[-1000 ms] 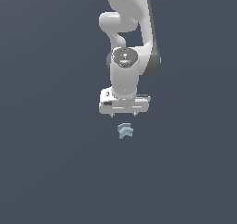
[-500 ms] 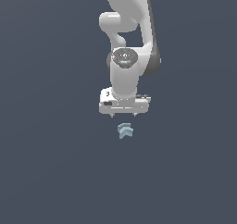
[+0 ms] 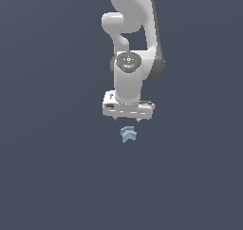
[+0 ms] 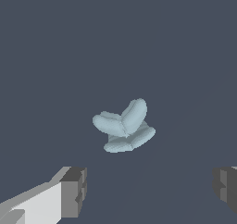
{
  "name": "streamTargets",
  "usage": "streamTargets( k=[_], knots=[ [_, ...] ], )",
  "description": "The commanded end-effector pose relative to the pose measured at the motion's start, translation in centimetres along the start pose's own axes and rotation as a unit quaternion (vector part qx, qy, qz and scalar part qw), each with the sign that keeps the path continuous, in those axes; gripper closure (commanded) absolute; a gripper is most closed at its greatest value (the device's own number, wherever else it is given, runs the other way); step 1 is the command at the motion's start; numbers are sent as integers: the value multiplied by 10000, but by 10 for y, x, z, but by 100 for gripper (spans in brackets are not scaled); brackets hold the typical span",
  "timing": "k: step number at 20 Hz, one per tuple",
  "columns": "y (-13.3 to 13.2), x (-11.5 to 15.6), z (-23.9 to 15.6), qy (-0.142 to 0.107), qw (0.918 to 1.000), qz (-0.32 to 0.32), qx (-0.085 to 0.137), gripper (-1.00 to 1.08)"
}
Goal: Pick up the object and move it to a goal position.
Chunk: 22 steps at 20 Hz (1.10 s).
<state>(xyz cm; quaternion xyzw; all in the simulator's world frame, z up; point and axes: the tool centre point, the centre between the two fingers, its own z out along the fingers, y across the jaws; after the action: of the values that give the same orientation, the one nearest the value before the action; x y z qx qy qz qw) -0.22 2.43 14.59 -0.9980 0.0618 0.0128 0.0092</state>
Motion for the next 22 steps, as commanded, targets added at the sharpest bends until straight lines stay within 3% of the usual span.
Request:
streamTargets(
  k=[1,11,16,22],
  knots=[
    [-1,1,3,1,9996,273,3,-92],
    [-4,4,15,12,9869,1615,10,-92],
    [-5,5,20,22,9735,2287,9,-92],
    [-7,7,27,40,9515,3077,7,-92]
  ],
)
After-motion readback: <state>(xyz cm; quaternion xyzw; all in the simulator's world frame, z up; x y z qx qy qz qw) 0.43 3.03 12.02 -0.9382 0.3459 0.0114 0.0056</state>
